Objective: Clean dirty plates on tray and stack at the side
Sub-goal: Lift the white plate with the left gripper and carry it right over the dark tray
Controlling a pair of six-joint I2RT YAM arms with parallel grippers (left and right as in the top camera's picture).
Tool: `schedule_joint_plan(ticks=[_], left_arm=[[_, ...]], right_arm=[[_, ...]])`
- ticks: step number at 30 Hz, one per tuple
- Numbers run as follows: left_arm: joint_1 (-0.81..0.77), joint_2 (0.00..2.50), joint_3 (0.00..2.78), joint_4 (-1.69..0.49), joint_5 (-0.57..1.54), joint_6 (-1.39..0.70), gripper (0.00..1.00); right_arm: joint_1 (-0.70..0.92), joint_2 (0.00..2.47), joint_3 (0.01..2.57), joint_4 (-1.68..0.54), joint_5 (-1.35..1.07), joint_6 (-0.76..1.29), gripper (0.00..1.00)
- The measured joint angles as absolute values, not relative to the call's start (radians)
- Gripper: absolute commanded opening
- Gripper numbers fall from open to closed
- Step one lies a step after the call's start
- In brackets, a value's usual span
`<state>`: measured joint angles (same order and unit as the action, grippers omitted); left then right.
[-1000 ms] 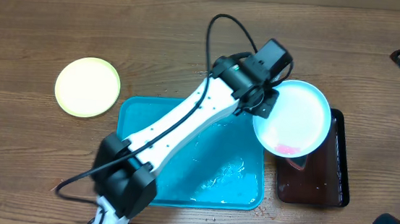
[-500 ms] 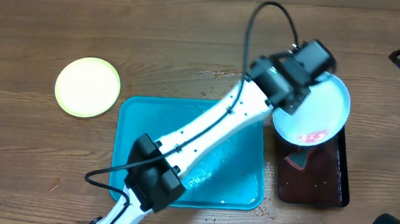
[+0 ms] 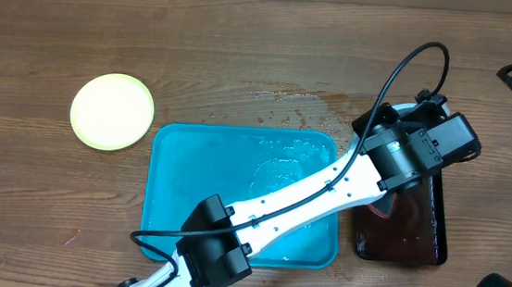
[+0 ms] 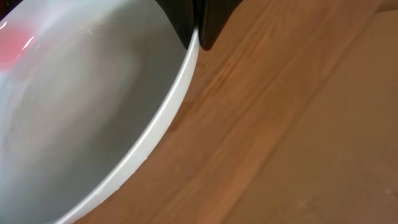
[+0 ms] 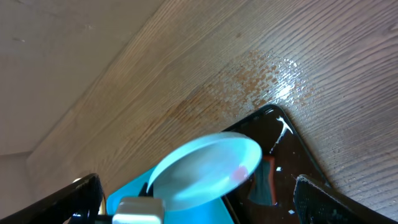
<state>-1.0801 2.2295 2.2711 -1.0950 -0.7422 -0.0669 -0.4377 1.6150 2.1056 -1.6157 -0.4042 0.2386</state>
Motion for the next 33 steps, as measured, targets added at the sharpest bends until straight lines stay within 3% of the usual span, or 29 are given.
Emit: schedule_joint_plan(ticks=[18, 33], left_arm=[[-1.185, 2.293, 2.271, -1.001, -0.962, 0.004, 0.04], [-1.182, 2.293, 2.271, -0.986, -1.056, 0.027, 0.04]], right_arm=[[-0.438, 1.615, 2.106, -1.628, -0.405, 0.238, 1.00], [-0.438, 1.615, 2.106, -1.640, -0.405, 0.238, 1.00]])
